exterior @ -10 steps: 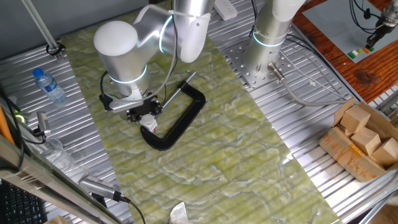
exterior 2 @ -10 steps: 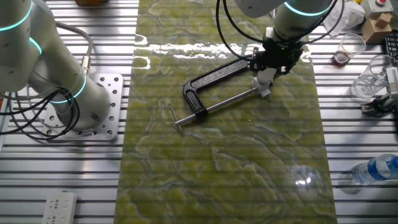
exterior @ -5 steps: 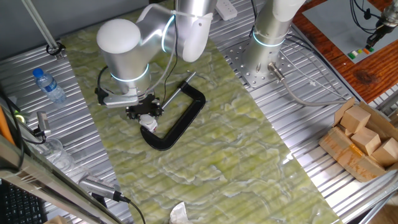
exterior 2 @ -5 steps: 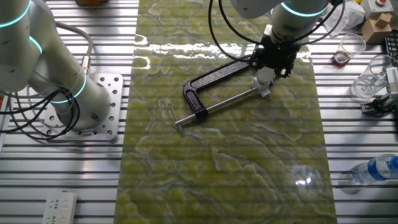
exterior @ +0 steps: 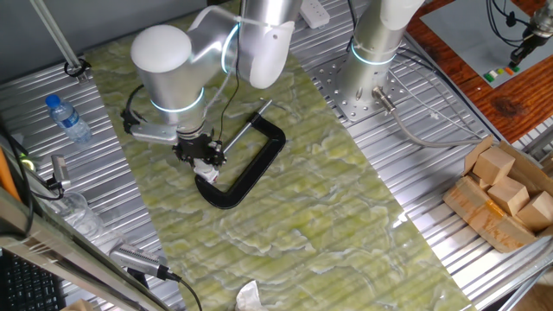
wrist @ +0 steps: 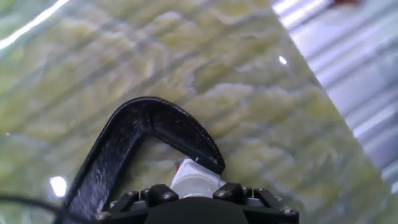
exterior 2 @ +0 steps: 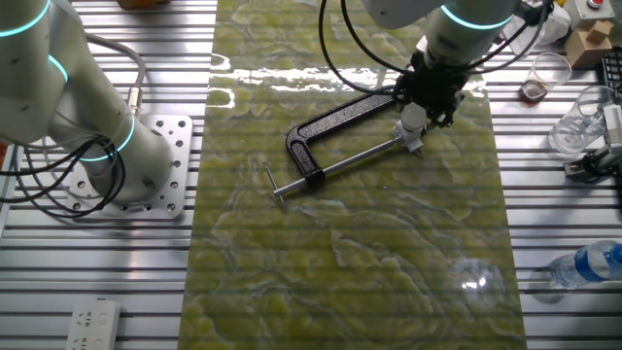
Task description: Take out the light bulb by rotating it
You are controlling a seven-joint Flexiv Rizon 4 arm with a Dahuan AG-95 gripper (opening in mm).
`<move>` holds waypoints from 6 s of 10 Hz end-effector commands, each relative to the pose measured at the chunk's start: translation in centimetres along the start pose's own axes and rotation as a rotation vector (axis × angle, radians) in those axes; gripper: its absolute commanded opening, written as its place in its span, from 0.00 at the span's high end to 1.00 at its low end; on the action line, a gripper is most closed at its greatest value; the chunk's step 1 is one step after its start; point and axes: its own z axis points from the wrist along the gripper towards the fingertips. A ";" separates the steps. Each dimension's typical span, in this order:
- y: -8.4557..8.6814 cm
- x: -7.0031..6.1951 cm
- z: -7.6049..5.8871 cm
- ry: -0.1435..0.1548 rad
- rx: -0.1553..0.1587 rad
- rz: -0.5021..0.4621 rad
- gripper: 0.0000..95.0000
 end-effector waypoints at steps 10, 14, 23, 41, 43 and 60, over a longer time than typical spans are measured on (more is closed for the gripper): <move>0.0 -0.1 -0.1 0.014 -0.028 0.578 0.40; 0.0 -0.1 0.0 0.010 -0.037 0.651 0.40; -0.1 -0.1 0.1 0.026 -0.002 0.578 1.00; 0.0 -0.1 0.0 0.025 -0.003 -0.592 1.00; 0.0 -0.1 0.0 0.029 -0.007 -0.639 1.00; 0.1 -0.1 -0.3 0.041 -0.005 -0.858 1.00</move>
